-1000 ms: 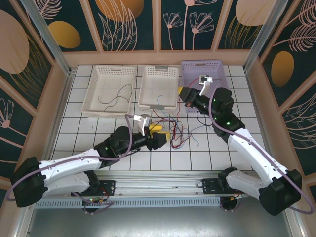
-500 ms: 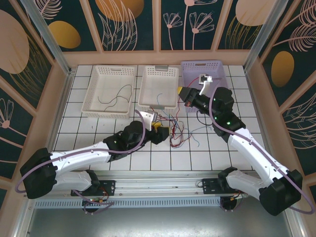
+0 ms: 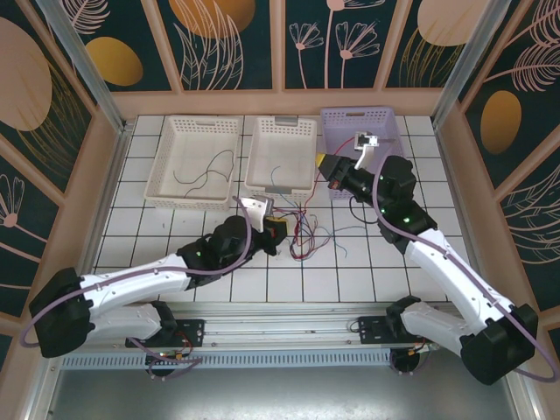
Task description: Untangle the cables
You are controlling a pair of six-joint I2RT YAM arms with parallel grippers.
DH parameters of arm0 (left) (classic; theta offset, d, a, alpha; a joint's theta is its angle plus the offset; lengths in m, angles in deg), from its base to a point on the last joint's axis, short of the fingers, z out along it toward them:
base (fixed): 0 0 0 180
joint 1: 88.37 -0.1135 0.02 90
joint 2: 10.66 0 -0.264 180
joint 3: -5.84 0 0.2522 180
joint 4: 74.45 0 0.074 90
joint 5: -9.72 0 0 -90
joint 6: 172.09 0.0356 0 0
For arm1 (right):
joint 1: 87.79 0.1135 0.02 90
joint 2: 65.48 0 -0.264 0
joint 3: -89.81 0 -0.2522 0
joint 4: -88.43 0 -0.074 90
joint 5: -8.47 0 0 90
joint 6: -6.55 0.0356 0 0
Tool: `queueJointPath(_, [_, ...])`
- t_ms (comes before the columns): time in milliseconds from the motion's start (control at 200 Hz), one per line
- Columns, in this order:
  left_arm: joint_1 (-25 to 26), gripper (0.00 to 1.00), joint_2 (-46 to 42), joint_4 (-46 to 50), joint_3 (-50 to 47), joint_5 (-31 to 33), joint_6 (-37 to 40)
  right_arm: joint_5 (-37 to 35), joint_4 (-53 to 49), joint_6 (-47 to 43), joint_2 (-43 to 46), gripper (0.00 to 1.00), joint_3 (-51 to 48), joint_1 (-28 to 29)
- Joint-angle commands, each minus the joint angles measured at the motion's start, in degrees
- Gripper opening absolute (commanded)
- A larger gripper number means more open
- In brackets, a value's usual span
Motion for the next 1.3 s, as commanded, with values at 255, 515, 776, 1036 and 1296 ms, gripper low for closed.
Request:
queueJointPath(255, [0.06, 0.06, -8.39, 3.26, -2.22, -6.26, 0.34, 0.47, 1.78, 5.01, 1.44, 0.00, -4.31, -6.38])
queueJointPath(515, [0.07, 0.24, -7.70, -0.74, -4.21, -11.61, -0.26, 5.23, 4.30, 5.01, 0.84, 0.00, -3.66, -5.65])
queueJointPath(776, [0.07, 0.23, -5.57, -2.17, -3.89, -13.77, -0.17, 4.46, 2.83, 3.74, 1.18, 0.00, -3.08, -5.37])
queueJointPath(1036, [0.06, 0.00, -7.29, -0.53, -3.51, -13.87, 0.31, -0.19, -0.38, 2.97, 1.07, 0.00, -3.56, -6.30])
queueJointPath(1296, [0.10, 0.00, -11.46, 2.21, -3.82, -15.39, -0.26, -2.24, -1.16, 4.88, -1.11, 0.00, -6.22, -11.06])
